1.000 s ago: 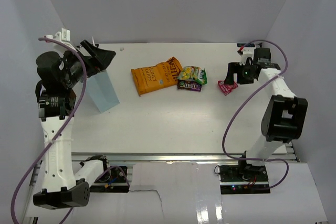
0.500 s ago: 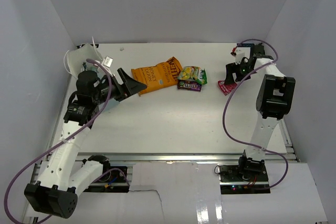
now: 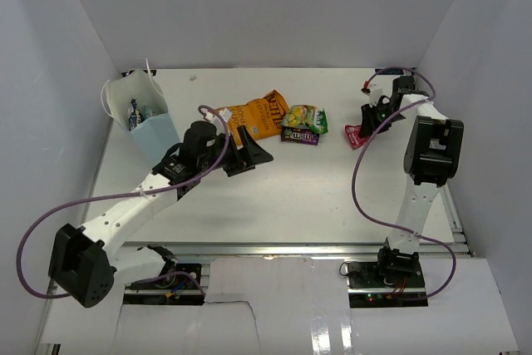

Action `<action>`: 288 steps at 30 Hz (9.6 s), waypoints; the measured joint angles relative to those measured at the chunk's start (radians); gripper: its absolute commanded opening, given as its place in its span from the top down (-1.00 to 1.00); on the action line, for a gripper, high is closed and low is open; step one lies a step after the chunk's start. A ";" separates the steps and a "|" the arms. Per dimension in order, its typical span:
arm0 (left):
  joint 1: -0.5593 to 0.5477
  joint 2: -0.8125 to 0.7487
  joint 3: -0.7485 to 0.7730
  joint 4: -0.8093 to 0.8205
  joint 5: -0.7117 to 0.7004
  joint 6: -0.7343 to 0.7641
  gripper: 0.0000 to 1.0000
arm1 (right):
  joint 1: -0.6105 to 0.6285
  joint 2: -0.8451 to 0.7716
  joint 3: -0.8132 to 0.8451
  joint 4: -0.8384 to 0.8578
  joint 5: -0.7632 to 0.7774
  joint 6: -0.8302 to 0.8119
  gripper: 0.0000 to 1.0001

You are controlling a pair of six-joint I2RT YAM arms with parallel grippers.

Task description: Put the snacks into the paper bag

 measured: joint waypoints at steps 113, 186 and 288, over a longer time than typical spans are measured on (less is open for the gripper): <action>0.700 0.375 0.976 -0.730 -0.391 0.391 -0.51 | 0.073 -0.579 -0.432 -0.066 -0.418 0.135 -0.47; -0.162 0.426 0.132 0.309 -0.081 -0.233 -0.96 | 0.059 -0.571 -0.568 -0.089 -0.816 0.130 0.85; 0.777 0.346 0.912 -0.620 -0.465 0.479 0.63 | 0.042 -0.890 -0.707 0.020 -0.327 -0.220 -0.80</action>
